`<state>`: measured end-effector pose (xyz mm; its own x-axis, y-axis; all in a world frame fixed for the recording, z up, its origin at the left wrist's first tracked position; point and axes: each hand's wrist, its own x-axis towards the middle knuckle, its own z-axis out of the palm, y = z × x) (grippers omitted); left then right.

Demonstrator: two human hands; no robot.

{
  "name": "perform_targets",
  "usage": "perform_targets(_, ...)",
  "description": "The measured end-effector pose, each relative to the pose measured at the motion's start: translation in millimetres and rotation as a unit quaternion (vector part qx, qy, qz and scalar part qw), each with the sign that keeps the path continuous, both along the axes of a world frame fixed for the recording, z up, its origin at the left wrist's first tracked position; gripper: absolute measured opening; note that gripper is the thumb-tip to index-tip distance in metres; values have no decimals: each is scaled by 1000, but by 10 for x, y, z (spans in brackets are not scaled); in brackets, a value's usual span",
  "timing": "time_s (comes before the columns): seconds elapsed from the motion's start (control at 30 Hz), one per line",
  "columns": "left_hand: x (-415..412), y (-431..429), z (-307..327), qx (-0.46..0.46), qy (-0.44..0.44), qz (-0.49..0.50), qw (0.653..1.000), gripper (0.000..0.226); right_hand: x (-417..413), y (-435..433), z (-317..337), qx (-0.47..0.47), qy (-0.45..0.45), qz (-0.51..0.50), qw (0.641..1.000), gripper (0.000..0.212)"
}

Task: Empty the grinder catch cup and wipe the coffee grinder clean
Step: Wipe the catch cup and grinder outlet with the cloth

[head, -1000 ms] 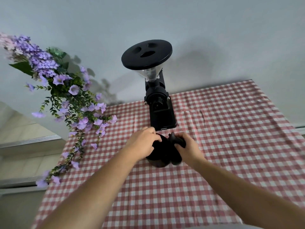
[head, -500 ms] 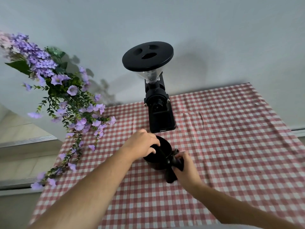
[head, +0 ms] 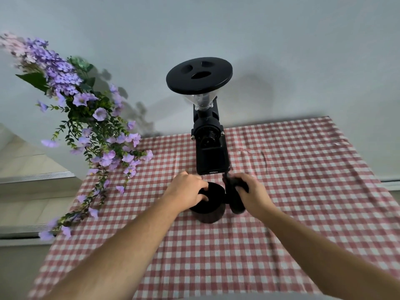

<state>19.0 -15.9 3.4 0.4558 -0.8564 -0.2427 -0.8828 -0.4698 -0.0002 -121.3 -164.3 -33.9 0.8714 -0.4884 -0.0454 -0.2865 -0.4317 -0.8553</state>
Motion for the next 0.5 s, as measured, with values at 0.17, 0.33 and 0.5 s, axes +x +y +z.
perform_targets(0.17,-28,10,-11,-12,-8,6,1000,27,-227,440,-56,-156,-47,33,986,30)
perform_targets(0.33,-56,7,-6,-22,13,29,999,36,-362,534,-125,-31,6,-34,999,28)
perform_targets(0.5,-210,-26,2,-61,41,80,994,33,-158,368,94,11,-19,-61,998,30)
